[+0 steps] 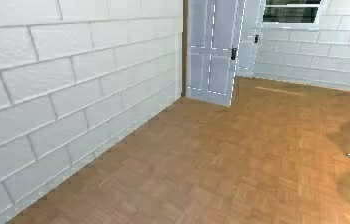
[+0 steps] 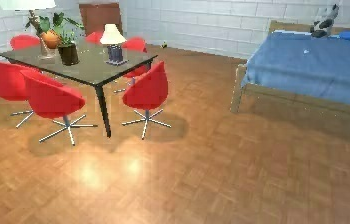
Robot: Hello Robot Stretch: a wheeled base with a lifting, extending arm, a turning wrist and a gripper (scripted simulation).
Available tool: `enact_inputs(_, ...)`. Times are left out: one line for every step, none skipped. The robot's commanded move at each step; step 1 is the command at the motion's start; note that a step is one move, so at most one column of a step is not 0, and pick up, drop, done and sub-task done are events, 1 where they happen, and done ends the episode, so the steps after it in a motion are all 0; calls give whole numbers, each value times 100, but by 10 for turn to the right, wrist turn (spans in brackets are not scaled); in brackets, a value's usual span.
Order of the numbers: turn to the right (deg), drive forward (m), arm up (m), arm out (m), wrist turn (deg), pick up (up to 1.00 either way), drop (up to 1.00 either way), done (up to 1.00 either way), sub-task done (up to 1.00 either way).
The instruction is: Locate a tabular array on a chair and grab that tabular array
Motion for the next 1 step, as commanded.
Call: enact_inputs(270, 0, 0, 0, 0, 0, 0, 0, 0)
